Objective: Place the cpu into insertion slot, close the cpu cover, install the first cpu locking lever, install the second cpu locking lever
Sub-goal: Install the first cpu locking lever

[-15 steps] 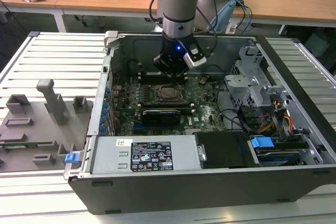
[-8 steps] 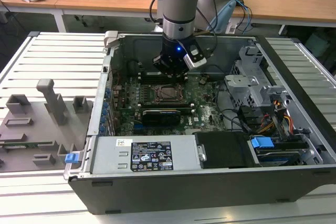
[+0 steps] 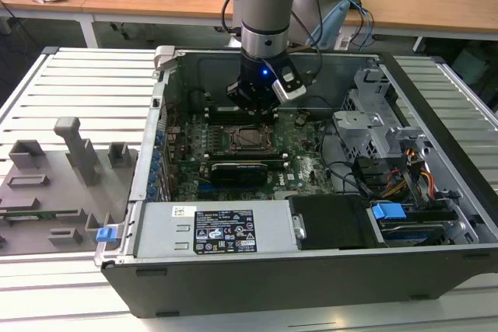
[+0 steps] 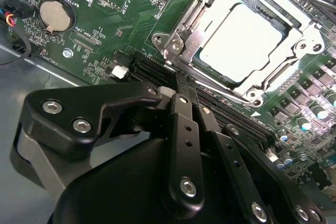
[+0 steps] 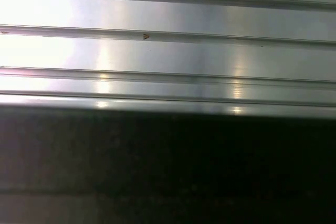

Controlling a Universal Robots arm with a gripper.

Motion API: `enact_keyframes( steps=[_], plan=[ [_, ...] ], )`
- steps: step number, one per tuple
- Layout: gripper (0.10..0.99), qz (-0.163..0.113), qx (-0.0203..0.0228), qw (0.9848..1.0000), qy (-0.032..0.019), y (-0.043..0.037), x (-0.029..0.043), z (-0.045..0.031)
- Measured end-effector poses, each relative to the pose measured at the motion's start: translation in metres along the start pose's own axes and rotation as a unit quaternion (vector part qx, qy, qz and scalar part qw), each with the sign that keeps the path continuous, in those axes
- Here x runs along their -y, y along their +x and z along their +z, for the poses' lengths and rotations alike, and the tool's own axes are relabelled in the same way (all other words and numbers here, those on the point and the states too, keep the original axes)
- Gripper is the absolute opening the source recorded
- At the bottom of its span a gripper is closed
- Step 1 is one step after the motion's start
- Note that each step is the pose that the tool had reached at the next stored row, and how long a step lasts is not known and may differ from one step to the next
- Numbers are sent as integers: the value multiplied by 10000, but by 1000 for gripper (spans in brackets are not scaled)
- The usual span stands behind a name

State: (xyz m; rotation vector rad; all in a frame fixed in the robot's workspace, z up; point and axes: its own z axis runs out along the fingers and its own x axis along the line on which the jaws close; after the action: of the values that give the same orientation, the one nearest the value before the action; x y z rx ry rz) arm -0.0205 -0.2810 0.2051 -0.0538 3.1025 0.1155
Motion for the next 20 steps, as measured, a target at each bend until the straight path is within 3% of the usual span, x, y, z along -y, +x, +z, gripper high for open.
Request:
enact_keyframes(
  steps=[6,12,20],
  plan=[
    [106,0,0,10000,10,0,0,4],
    [106,-2,-3,10000,59,1,2,15],
    [106,0,-2,10000,58,1,12,15]
  ],
)
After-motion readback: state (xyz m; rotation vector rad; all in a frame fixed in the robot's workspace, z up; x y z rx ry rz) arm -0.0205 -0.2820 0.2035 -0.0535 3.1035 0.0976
